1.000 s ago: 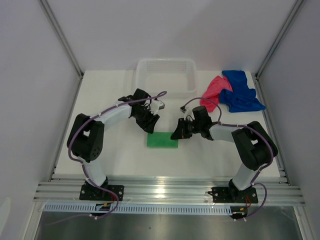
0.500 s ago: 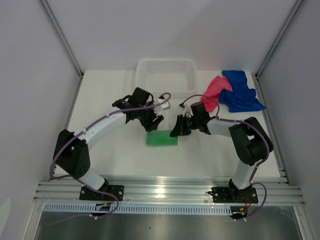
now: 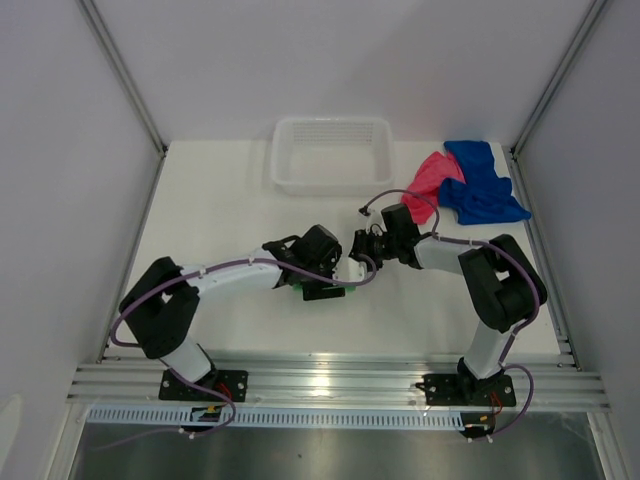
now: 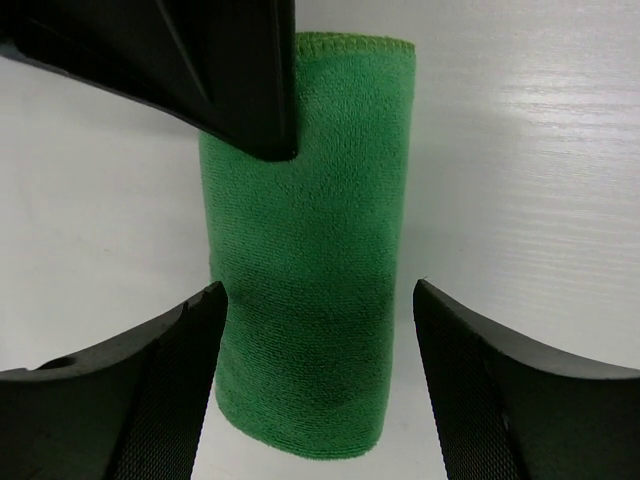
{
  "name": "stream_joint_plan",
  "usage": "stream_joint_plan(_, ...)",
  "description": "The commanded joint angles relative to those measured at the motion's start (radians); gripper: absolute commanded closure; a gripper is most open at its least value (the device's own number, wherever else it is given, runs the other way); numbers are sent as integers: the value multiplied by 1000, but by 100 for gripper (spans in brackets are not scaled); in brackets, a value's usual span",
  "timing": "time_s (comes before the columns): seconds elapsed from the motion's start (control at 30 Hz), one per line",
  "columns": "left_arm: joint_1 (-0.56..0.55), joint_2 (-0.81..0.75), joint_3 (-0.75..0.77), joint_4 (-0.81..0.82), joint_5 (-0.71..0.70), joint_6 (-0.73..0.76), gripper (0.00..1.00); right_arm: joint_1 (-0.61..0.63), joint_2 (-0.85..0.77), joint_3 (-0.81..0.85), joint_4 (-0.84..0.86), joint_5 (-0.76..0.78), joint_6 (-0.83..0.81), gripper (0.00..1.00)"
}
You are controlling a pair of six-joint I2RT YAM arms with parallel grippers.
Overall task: Roll the towels
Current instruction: Place the rolled towel into the container
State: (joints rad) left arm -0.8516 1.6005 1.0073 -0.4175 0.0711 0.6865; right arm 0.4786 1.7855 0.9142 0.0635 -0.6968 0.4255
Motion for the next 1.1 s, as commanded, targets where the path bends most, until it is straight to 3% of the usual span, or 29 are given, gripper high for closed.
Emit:
stream_joint_plan(0.0,-21,7,-10,106,-50,61,22,6,-28,5,-47,43,-17,82)
stream_joint_plan(0.27,-17,85,-16,16,-1,70,22,8,-34,14,-54,45,-22,81)
stream_joint_plan(0.57,29,185,93,-133,35,48,25,6,-35,25,-56,31,-31,80)
stream_joint_plan(0.87,52,240,93,-132,-37,31,27,-3,-52,49,-96,33,-51,79)
stream_joint_plan(1.07,54,243,65,-130,-31,36,44,-24,-95,51,-114,36,-56,77)
